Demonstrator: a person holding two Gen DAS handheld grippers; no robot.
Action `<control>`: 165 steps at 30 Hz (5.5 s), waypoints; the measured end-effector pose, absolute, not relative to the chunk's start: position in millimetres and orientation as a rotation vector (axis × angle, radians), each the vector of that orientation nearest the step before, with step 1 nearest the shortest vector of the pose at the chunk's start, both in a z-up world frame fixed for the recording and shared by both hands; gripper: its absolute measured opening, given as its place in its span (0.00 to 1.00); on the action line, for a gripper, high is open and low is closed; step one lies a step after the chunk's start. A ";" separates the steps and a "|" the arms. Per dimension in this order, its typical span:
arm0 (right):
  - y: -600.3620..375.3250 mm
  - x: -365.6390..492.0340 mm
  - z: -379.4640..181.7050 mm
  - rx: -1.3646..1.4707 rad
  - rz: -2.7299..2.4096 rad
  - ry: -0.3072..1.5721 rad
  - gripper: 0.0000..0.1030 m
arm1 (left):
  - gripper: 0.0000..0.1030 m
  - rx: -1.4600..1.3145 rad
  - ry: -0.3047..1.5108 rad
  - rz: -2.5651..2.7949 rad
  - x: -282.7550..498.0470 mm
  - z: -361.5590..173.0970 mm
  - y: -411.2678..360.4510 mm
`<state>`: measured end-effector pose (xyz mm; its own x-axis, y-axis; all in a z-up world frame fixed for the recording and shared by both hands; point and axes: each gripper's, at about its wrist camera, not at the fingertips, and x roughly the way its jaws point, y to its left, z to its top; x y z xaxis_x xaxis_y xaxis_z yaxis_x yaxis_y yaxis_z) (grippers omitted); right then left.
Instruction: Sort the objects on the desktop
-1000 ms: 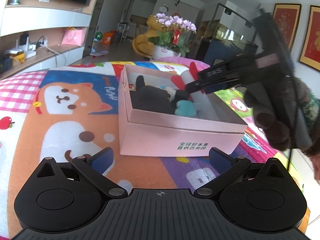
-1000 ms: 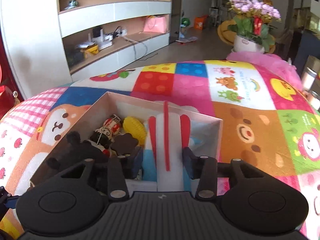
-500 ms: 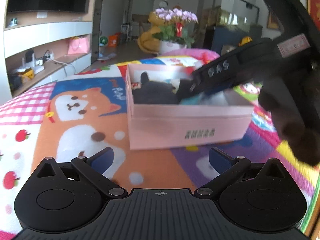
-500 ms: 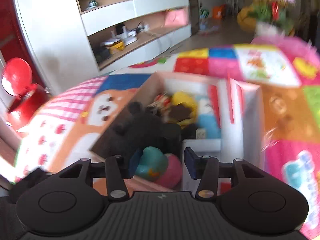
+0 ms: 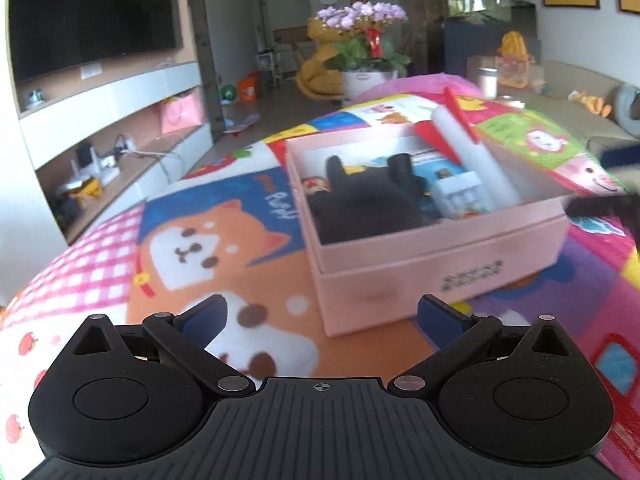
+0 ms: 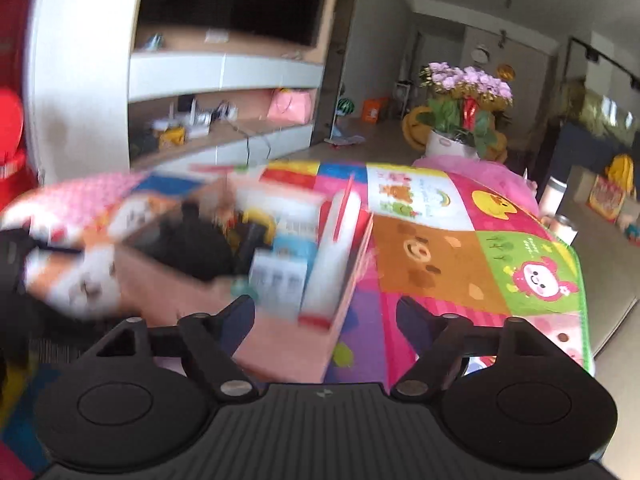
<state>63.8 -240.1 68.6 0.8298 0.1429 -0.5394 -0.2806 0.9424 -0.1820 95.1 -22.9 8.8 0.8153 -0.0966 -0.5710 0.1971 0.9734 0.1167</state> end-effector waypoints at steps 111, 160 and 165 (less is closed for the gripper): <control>-234.8 69.8 -5.1 -0.051 0.136 0.702 1.00 | 1.00 0.021 0.693 -0.023 69.1 -12.7 -34.4; -234.7 69.5 -5.0 -0.051 0.136 0.702 1.00 | 1.00 0.021 0.693 -0.023 69.2 -12.6 -34.6; -234.7 69.6 -5.1 -0.052 0.136 0.702 1.00 | 1.00 0.021 0.693 -0.023 69.3 -12.6 -34.7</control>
<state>69.6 -234.7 -5.1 0.7552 0.1075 -0.6466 -0.1422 0.9898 -0.0015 69.3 -34.7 -12.6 0.7694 -0.0145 -0.6386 0.0285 0.9995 0.0115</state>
